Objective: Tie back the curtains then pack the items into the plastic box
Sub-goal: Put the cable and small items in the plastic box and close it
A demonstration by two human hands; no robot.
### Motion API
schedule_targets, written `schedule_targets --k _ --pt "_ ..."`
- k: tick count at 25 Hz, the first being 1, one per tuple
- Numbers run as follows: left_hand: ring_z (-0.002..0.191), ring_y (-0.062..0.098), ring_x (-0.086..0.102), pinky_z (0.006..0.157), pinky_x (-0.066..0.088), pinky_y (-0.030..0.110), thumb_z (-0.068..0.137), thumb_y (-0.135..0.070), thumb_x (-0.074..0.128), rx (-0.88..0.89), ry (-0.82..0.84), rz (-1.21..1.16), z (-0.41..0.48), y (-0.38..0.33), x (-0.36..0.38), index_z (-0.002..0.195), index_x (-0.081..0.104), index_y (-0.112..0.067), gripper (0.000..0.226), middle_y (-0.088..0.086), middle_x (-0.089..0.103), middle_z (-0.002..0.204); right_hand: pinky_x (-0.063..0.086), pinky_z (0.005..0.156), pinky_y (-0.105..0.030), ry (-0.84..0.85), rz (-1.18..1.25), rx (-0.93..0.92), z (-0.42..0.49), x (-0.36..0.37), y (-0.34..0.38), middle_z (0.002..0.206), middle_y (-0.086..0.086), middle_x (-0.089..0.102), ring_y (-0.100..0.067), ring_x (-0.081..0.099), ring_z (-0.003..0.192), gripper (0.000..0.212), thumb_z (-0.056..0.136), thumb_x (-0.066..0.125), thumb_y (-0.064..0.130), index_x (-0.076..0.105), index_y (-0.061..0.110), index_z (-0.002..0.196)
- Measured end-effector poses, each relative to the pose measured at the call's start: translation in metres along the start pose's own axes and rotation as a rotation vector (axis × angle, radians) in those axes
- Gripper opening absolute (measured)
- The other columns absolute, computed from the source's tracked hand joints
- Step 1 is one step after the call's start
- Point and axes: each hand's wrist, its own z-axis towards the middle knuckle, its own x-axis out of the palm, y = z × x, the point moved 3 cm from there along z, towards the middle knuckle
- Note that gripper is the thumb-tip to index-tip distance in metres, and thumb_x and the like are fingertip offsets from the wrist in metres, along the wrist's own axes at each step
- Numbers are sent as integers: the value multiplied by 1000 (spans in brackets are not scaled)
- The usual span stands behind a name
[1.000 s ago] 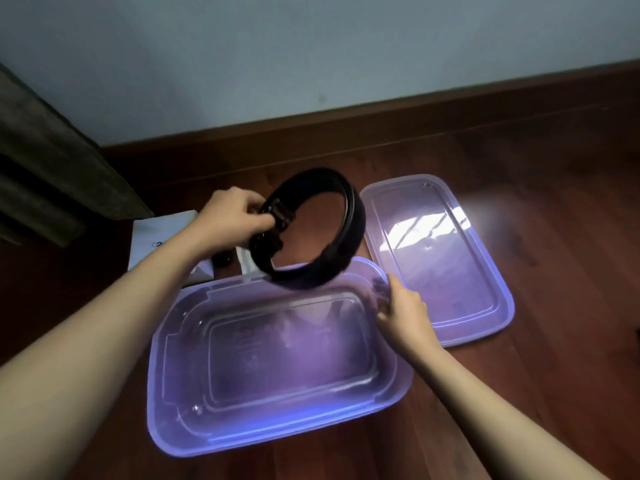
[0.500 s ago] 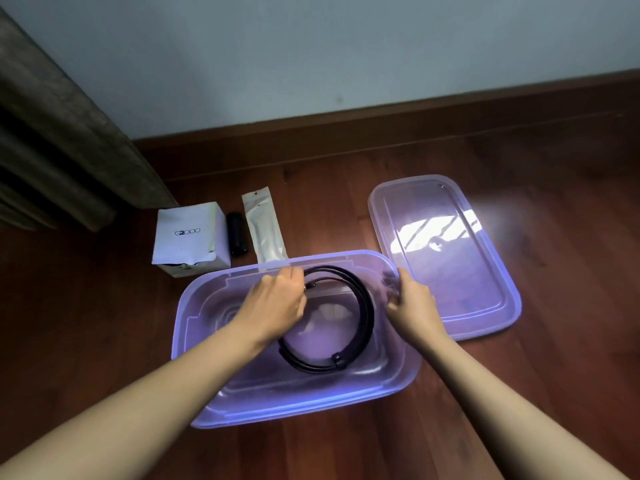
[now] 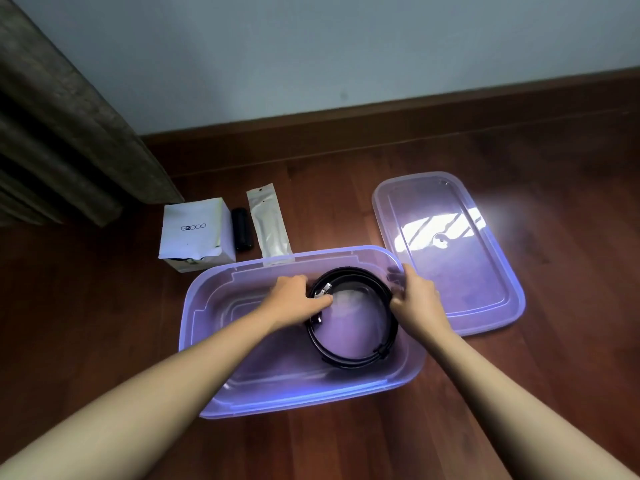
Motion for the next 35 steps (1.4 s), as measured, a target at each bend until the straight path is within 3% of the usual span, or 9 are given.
schedule_targets --k 3,7,9,12,14,22,27,32,35 --pt "84 27 61 68 46 32 79 -61 55 66 -1 56 -8 -7 -15 85 63 -8 54 8 65 81 45 92 -41 -5 25 16 0 0 -3 120 -10 66 -34 58 113 37 83 45 -1 55 7 117" --pt "70 28 63 59 42 29 79 -53 48 240 -670 -116 -19 -13 -71 73 66 -16 41 4 64 64 45 93 -41 -28 59 17 1 1 -5 123 -3 66 -31 59 113 33 84 47 -1 57 8 114" --pt "95 32 58 71 44 36 80 -47 53 111 -882 -26 -6 13 -104 95 64 -18 34 7 65 94 46 92 -41 -39 71 6 0 2 -5 121 -3 67 -31 60 112 32 85 48 0 58 9 114" --pt "135 43 23 102 29 61 69 -69 60 -434 -583 75 23 79 -126 139 32 -25 88 16 23 151 47 92 -42 -52 86 -5 0 2 -6 119 -3 68 -29 62 111 31 84 49 -1 58 8 113" --pt "139 46 10 103 23 67 61 -77 61 -548 -379 85 32 101 -118 147 9 -35 109 11 -6 158 47 92 -44 -46 96 -10 1 4 -8 120 -3 67 -29 62 111 32 83 50 -2 58 8 113" --pt "129 40 36 97 42 45 71 -55 62 -498 -436 -106 29 111 -140 144 29 -34 83 13 24 151 48 91 -44 -58 89 -15 5 6 -11 117 -4 69 -28 63 109 35 83 51 -2 58 10 115" --pt "70 24 61 57 42 25 62 -42 67 -442 -126 -353 -28 89 -181 105 65 -21 48 5 66 84 48 93 -43 -47 120 -20 4 6 -11 118 -7 68 -29 63 110 32 84 53 -1 58 8 114" --pt "109 22 55 75 43 25 44 -67 52 -152 -217 -136 -85 33 -169 135 39 -41 96 -2 52 128 48 93 -40 -49 120 -12 3 5 -12 115 -7 69 -26 65 105 34 83 55 3 59 10 116" --pt "137 36 27 102 33 39 57 -67 48 -100 -77 149 -101 19 -90 139 9 -56 92 5 7 158 48 91 -35 -31 138 -21 3 6 -11 115 -9 69 -22 67 102 36 83 64 8 57 8 118"
